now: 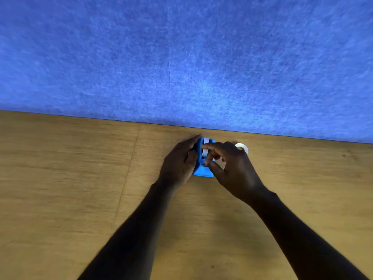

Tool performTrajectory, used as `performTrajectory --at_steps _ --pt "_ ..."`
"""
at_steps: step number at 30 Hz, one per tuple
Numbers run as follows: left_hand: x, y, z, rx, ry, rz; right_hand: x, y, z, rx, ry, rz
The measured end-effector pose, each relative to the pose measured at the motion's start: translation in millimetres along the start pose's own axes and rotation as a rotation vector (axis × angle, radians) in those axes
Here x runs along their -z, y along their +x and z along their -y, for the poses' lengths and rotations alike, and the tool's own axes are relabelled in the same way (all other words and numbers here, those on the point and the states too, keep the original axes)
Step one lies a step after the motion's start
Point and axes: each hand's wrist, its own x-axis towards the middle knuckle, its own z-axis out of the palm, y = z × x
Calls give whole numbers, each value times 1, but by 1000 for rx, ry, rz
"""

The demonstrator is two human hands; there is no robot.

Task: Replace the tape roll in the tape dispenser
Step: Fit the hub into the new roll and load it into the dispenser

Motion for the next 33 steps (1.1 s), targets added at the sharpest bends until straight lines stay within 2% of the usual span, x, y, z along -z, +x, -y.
performTrajectory --at_steps 8,24,33 --pt "1 0 0 -6 4 17 -12 -16 -1 30 -65 35" --pt "4 -4 -5 -37 6 19 -37 -37 -11 218 -414 -85" --pt "4 -1 -2 -46 26 44 -40 -43 -14 141 -393 -27"
